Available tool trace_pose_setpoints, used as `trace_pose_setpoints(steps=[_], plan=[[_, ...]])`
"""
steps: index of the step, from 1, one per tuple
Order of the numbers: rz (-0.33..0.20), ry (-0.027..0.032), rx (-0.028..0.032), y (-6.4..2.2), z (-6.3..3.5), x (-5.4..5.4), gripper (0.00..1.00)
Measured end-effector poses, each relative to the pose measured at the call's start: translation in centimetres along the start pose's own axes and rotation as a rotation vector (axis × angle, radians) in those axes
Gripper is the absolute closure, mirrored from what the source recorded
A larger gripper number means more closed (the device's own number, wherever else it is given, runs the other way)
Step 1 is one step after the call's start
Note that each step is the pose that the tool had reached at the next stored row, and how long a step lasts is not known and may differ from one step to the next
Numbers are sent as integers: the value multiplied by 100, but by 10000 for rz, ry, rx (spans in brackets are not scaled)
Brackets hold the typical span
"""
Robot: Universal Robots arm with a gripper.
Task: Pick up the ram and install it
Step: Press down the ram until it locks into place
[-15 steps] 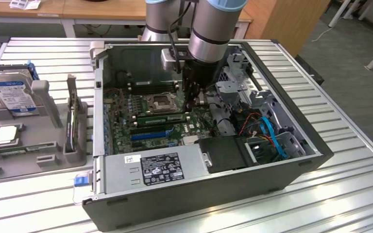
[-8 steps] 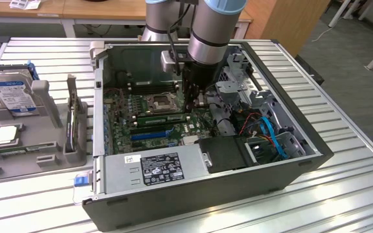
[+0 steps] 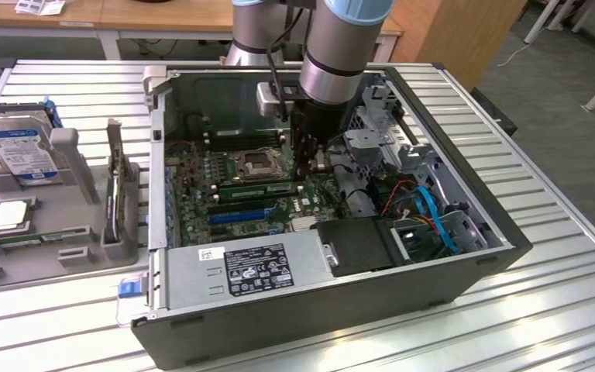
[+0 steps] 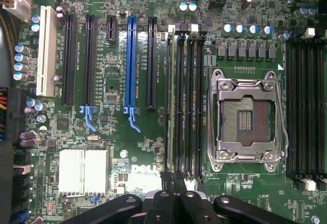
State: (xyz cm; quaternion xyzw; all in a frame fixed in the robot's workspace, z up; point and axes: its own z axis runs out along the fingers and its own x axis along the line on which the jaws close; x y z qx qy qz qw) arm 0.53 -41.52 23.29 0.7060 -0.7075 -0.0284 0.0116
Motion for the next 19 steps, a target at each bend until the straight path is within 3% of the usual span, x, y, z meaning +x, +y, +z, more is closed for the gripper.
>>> trace_pose_setpoints(steps=[19], plan=[[0, -1, 1, -2, 38, -8, 90]])
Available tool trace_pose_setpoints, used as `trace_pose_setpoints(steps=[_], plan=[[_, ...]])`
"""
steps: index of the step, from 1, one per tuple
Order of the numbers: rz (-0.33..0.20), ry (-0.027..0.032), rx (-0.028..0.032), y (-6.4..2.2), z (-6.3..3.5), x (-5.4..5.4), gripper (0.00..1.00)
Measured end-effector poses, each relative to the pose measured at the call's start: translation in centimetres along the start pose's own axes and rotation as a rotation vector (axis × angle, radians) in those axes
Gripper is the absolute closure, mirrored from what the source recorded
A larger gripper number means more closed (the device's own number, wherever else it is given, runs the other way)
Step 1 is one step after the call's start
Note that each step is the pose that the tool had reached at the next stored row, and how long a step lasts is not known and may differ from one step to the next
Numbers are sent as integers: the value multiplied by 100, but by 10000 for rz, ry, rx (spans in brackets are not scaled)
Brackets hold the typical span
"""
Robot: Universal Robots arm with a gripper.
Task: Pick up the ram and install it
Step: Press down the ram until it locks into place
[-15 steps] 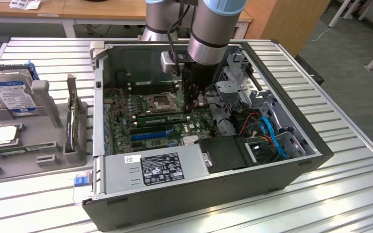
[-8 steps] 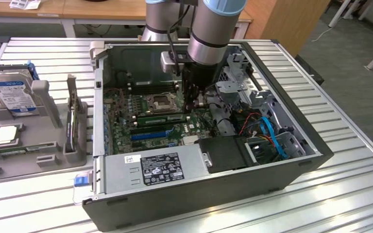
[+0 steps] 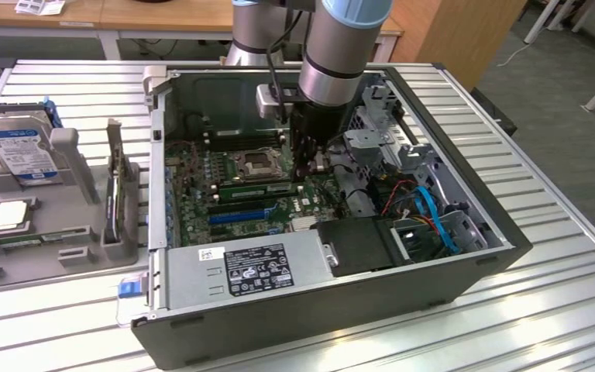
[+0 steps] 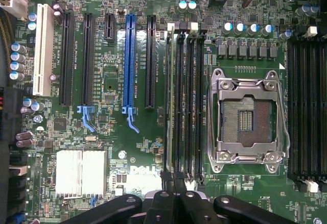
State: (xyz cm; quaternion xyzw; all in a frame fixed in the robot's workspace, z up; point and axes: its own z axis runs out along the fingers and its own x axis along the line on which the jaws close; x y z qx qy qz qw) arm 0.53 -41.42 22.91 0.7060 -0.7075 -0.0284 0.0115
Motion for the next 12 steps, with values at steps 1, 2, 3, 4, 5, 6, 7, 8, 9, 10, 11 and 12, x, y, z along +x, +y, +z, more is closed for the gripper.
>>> trace_pose_setpoints(steps=[1, 2, 3, 4, 5, 6, 7, 8, 9, 10, 11, 12], plan=[[-1, -3, 0, 0, 3, 0, 90], [0, -2, 1, -1, 5, 0, 90], [0, -2, 1, -1, 10, 0, 90], [0, -1, 0, -1, 10, 0, 90], [0, -1, 0, -1, 10, 0, 90], [0, -1, 0, -1, 10, 0, 90], [-1, -3, 0, -1, 12, 0, 90], [-1, -6, 1, -1, 17, 0, 90], [-1, -3, 1, -1, 18, 0, 90], [-1, -1, 0, -1, 20, 0, 90], [0, -1, 0, -1, 22, 1, 90], [0, -2, 1, -2, 25, 0, 90]])
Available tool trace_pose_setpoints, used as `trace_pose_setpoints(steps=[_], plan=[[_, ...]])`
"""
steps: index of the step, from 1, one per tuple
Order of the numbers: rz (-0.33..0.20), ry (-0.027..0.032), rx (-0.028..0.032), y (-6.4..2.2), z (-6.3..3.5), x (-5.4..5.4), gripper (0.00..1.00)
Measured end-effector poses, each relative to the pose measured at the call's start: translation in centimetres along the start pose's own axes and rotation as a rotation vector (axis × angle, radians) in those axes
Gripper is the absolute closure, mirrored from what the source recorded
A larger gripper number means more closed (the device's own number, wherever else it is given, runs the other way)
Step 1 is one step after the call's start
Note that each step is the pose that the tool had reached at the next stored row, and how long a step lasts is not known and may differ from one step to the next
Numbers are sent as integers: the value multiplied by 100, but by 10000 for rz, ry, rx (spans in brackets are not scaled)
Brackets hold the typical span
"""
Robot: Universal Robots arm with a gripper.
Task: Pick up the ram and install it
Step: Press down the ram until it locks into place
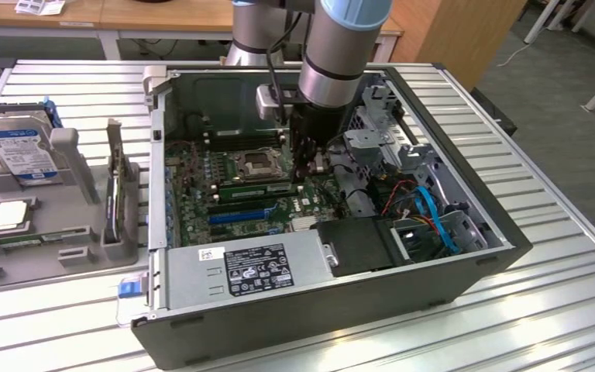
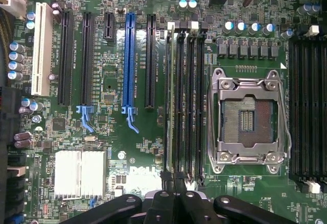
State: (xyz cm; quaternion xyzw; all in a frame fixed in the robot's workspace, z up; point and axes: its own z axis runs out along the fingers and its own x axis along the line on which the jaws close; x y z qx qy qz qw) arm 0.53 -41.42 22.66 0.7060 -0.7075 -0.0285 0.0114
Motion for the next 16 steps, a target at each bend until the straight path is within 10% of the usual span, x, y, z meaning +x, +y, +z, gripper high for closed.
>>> trace_pose_setpoints(steps=[16], plan=[[-1, 1, -1, -1, 18, 1, 90]])
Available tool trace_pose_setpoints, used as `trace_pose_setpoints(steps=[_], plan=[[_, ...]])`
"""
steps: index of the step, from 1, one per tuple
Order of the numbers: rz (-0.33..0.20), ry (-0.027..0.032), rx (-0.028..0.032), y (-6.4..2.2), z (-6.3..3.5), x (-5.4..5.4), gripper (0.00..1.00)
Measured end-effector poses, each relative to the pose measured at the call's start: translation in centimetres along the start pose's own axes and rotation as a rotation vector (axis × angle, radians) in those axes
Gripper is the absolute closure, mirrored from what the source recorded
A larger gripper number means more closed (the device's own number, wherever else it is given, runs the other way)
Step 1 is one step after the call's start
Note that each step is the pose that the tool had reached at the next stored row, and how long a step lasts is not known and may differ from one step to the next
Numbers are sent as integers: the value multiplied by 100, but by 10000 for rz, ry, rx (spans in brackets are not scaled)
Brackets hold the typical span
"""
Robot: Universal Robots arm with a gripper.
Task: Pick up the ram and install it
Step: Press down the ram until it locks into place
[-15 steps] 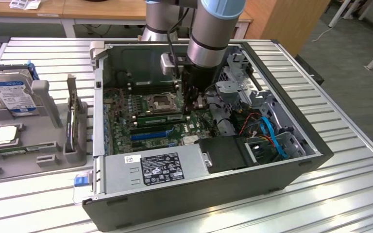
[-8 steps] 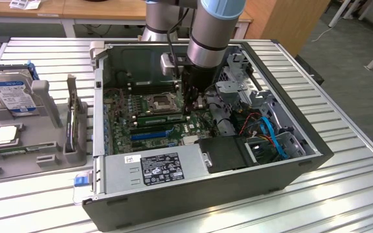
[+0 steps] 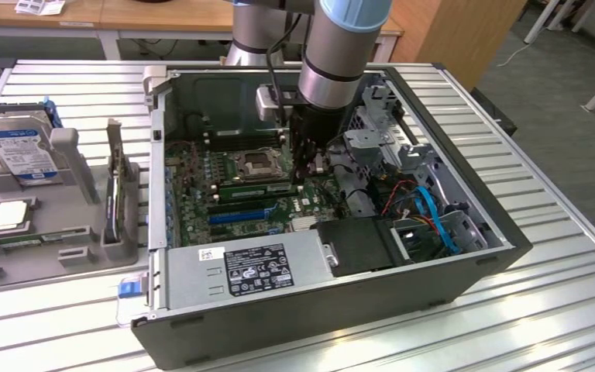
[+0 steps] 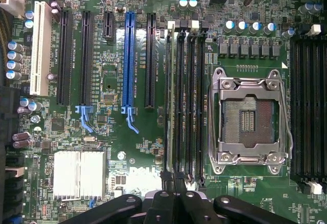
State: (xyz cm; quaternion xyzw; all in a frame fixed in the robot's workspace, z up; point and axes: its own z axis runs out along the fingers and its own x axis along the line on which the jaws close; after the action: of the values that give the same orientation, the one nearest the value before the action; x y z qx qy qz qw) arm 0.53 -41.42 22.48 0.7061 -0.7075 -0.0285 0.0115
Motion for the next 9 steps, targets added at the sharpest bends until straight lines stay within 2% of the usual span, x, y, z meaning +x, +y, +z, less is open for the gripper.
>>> trace_pose_setpoints(steps=[9], plan=[[0, 1, 0, 0, 7, 0, 90]])
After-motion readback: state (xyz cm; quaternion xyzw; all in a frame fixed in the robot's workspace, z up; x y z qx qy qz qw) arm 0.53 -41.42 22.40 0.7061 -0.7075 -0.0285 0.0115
